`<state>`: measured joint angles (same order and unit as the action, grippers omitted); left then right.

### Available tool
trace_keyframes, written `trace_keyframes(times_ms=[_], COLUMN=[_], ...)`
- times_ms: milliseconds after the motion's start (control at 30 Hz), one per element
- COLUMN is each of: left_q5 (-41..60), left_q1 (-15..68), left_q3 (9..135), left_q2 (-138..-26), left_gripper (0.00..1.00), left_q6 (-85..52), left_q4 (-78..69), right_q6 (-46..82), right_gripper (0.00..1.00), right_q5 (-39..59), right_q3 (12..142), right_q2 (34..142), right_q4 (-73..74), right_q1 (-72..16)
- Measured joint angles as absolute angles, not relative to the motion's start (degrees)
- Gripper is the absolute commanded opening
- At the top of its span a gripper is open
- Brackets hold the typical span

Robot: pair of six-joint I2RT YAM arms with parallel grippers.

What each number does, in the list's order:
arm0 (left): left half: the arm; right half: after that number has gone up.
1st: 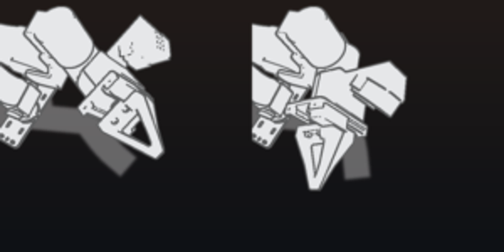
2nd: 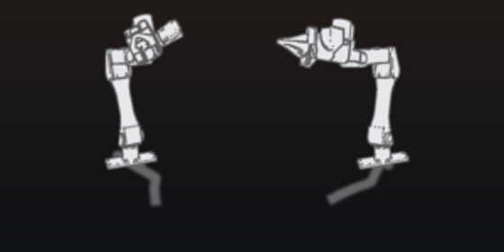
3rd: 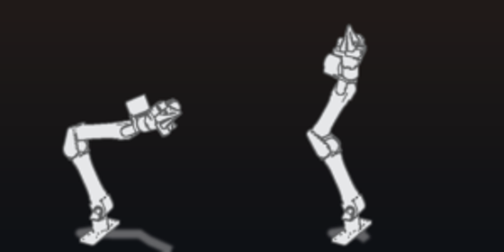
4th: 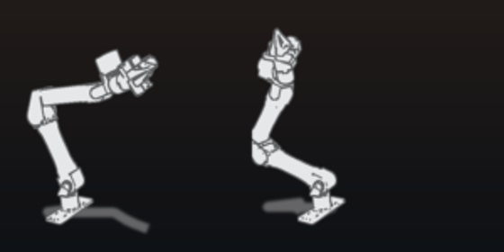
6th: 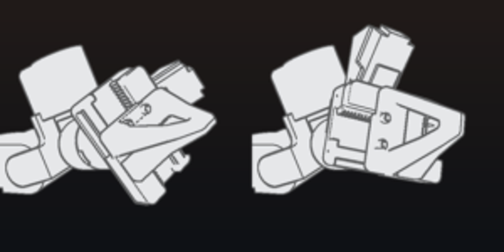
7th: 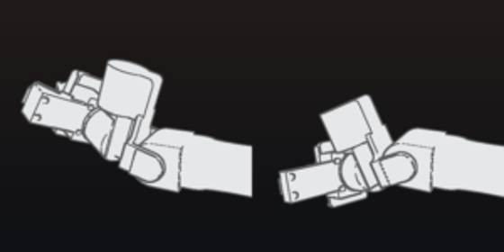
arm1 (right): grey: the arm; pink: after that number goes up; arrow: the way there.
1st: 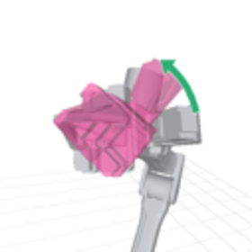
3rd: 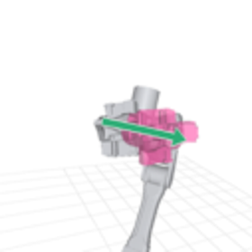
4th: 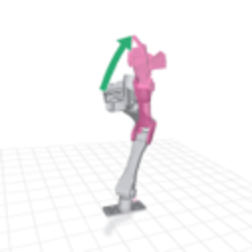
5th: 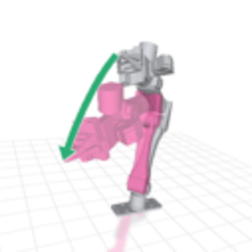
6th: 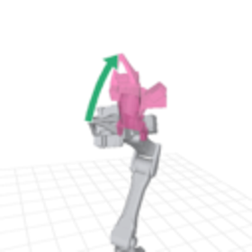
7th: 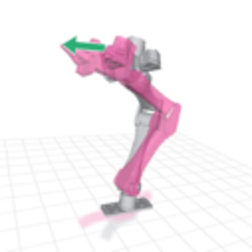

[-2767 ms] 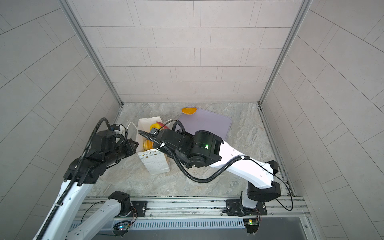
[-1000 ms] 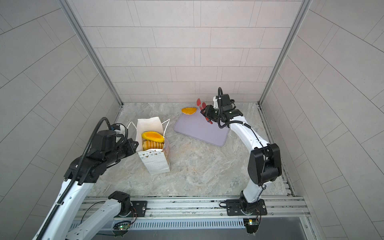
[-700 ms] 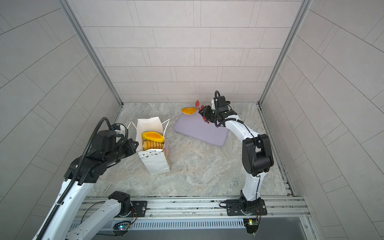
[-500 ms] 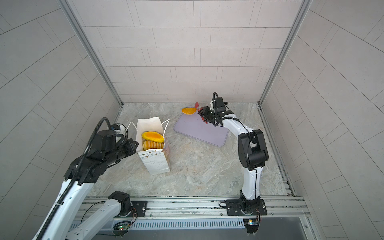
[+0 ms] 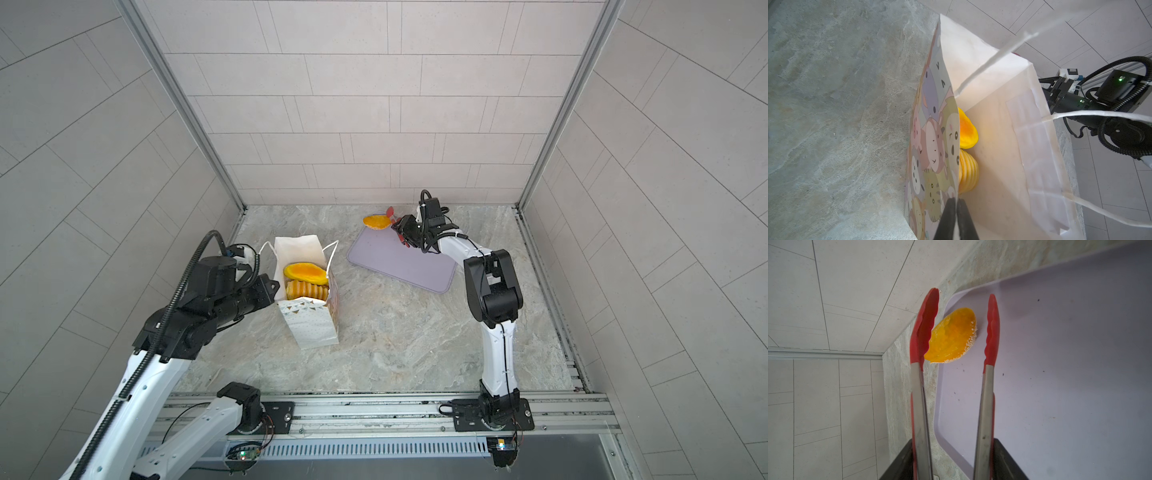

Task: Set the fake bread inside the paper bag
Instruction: 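Move the empty tongs back over the last bun half on the tray, then lower the open tongs around the yellow bun half and squeeze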

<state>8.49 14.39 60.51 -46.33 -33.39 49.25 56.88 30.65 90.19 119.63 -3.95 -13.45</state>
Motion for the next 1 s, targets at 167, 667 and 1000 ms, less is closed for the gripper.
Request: trace_keyframes(times_ms=[167,667,1000], left_q5=[8.49,8.40,8.32], left_q1=[14.39,14.39,14.39], left_q3=[60.53,60.84,60.84], left_q2=[-46.54,-46.61,-46.61], left_gripper=[0.07,0.07,0.07], left_q6=[-33.39,-33.06,-32.99], left_q4=[49.23,49.56,49.56], right_q6=[57.65,60.20,61.14], right_gripper=[0.55,0.42,0.31], right_q5=[31.03,31.99,32.14], right_q3=[90.89,92.66,88.86], right_q2=[120.92,124.11,123.66], right_q4=[-3.38,-0.16,3.05], right_q1=[-13.69,-14.63,-14.35])
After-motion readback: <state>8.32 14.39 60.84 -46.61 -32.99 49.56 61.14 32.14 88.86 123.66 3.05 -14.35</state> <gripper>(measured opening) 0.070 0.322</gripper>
